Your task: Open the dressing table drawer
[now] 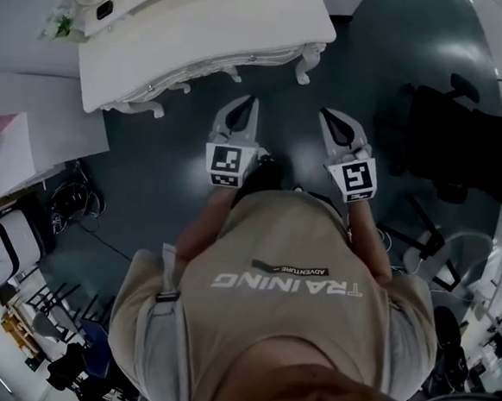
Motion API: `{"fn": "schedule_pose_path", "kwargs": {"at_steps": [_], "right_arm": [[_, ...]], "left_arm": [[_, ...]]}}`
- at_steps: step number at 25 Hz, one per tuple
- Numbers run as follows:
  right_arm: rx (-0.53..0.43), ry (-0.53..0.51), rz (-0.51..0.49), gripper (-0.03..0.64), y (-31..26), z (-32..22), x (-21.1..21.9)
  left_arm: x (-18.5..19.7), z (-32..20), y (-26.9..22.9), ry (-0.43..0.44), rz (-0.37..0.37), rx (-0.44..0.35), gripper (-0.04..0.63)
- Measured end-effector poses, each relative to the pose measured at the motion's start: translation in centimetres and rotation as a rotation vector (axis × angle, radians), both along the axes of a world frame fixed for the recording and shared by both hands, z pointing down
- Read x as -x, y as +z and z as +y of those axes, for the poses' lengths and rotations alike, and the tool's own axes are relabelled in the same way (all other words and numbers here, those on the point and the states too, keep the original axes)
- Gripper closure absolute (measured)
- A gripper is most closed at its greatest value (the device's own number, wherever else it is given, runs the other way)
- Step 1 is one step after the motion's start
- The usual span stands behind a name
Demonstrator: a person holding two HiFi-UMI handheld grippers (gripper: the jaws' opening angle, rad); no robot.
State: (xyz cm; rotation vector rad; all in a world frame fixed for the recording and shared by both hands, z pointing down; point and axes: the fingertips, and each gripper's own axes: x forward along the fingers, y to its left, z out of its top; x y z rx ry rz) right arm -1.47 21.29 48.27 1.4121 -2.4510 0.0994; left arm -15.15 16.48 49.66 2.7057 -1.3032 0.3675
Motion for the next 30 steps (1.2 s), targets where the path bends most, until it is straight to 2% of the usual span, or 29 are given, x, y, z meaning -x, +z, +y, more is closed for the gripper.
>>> {"fn": "schedule_pose_path", "kwargs": {"at_steps": [4, 12, 19, 22, 26, 30], "right_arm": [[-0.008, 0.051, -0.043, 0.614, -0.5, -4.1, 0.7], [0.03, 0.094, -0.118, 0.614, 0.8, -9.6, -0.4], [0.041, 0.016, -0.156, 0.614, 2.4, -16.5, -3.8], [0.009, -0.063, -0.154, 0.614, 0.9, -21.6, -4.8], [-0.054, -0.156, -0.096, 0.614, -0.2, -28.4, -6.7], [-0.013, -0.236, -0.119, 0.614, 0.9, -31.4, -7.5]], "left_arm": [[0.7, -4.0, 0.7, 0.034, 0.047, 0.006, 0.588], [-1.0, -9.5, 3.2, 0.022, 0.045, 0.056, 0.588], [-4.5, -14.1, 2.5, -0.035, 0.004, 0.051, 0.588], [-5.1, -17.6, 1.6, -0.097, -0.031, 0.056, 0.588], [-6.8, -23.1, -0.2, -0.183, -0.065, 0.021, 0.588], [-7.9, -26.1, -0.3, -0.267, -0.061, 0.044, 0.588]]}}
